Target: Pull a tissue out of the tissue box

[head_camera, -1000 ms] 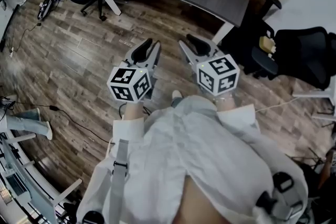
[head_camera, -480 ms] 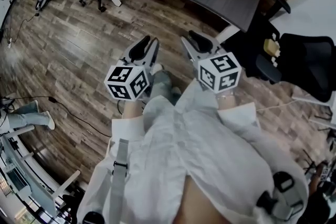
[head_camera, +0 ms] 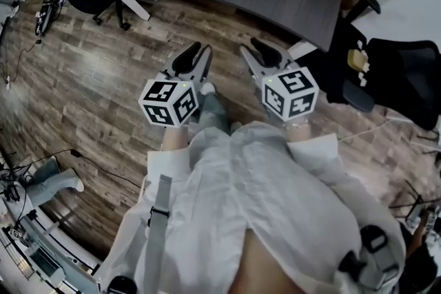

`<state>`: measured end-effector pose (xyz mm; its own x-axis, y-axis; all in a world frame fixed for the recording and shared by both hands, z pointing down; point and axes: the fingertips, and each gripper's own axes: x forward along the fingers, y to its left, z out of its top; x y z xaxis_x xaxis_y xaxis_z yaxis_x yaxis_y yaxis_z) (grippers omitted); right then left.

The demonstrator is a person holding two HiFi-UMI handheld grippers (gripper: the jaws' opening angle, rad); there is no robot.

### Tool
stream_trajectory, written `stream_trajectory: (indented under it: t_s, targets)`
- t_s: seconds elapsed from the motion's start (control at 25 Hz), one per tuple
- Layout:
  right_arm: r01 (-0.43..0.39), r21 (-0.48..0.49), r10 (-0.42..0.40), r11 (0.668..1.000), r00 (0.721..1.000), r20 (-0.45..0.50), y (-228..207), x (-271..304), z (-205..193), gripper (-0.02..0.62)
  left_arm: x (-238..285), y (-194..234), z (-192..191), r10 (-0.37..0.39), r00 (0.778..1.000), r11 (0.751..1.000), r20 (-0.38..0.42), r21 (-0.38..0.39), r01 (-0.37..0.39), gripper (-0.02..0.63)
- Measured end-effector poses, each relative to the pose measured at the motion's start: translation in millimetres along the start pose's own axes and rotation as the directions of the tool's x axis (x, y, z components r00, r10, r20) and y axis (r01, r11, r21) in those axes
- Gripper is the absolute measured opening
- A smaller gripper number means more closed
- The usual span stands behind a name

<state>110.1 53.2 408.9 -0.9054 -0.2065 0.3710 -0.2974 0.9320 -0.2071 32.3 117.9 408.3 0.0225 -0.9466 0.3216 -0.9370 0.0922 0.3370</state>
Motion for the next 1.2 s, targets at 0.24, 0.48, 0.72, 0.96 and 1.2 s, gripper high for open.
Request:
stream_trajectory:
  t_s: [0.24, 0.48, 0.72, 0.96, 1.2]
  targets:
    - [0.068, 0.014, -0.068, 0.998, 0.997, 0.042, -15, 55, 35, 0.092, 39, 50, 46, -0.072, 0.997, 0.997, 0.003, 0.033, 0.072, 0.092]
    - [0.162, 0.035, -0.164, 0.986, 0.982, 0.091, -32, 95, 74, 0.092, 67, 87, 90, -0.158, 0.987, 0.983, -0.002, 0.097, 0.158, 0.092]
    - [0.216, 0.055, -0.220, 0.975, 0.972, 0.087, -35, 122, 82, 0.092, 85, 118, 102, -0.217, 0.976, 0.970, -0.028, 0.106, 0.219, 0.092]
    - [0.246, 0.060, -0.247, 0.967, 0.969, 0.021, -39, 139, 74, 0.092, 101, 134, 95, -0.249, 0.967, 0.967, -0.052, 0.048, 0.251, 0.092]
    - [0.260, 0.078, -0.260, 0.962, 0.966, -0.009, -59, 158, 70, 0.092, 119, 154, 84, -0.238, 0.967, 0.971, -0.087, 0.008, 0.239, 0.092]
